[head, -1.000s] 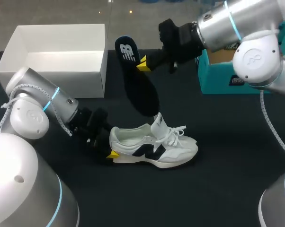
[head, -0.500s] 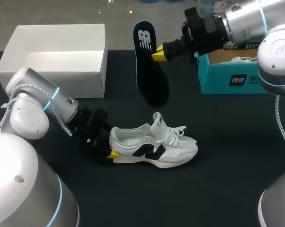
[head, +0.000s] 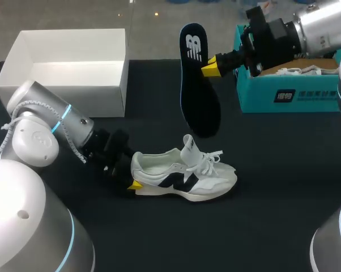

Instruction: Take the shoe out of the shoebox, open the shoe tongue, remove and reinsert the insole, then place the shoe into the shoebox

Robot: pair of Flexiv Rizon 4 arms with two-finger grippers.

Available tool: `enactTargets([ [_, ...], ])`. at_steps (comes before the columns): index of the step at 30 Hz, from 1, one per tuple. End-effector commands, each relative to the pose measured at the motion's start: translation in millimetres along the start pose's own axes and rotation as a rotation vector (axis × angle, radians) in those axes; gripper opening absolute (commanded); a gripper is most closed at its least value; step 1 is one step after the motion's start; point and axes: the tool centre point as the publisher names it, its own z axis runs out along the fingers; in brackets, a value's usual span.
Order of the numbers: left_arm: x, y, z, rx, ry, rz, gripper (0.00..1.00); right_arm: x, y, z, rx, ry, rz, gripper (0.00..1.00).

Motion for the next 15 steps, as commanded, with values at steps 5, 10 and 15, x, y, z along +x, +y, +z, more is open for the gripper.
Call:
enactTargets([
  [5, -0.4, 1.5, 1.8, 0.0, 0.0, 0.0, 0.0, 22.3, -12.9, -9.2, -0.02, -0.046, 0.054, 0.0],
  [10, -0.4, 1.5, 1.8, 0.0, 0.0, 0.0, 0.0, 23.1, -13.6, -10.0, -0.011, -0.052, 0.053, 0.0],
  [15, -0.4, 1.5, 1.8, 0.0, 0.0, 0.0, 0.0, 23.1, -13.6, -10.0, -0.011, -0.052, 0.053, 0.0],
])
